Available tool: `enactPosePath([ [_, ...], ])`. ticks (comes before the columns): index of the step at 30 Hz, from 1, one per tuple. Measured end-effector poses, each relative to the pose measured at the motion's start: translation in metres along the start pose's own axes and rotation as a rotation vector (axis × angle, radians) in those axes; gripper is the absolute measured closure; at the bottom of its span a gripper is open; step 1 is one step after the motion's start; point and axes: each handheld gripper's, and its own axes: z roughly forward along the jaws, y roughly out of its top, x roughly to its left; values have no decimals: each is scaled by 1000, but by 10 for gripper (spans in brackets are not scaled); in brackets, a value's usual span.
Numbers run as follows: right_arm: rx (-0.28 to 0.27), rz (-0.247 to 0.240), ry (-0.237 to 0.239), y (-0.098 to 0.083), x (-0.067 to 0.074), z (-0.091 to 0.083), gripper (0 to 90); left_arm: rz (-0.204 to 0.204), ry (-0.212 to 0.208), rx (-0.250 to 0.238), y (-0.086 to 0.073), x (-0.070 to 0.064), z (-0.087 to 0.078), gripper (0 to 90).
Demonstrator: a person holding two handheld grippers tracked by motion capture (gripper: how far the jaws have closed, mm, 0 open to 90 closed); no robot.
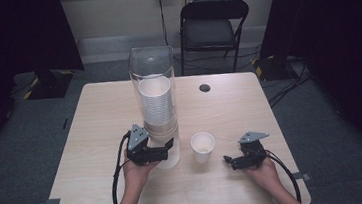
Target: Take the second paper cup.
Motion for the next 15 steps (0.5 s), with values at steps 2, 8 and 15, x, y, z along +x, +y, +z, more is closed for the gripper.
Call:
enactPosePath([
  [2,0,-1,1,0,0,0,80,-2,16,-4,1,-2,-3,122],
  [8,0,-1,0,0,0,0,80,-16,53,-22,2,-1,-12,111],
  [15,0,-1,1,0,0,0,81,-59,16,-12,4,3,-12,156],
])
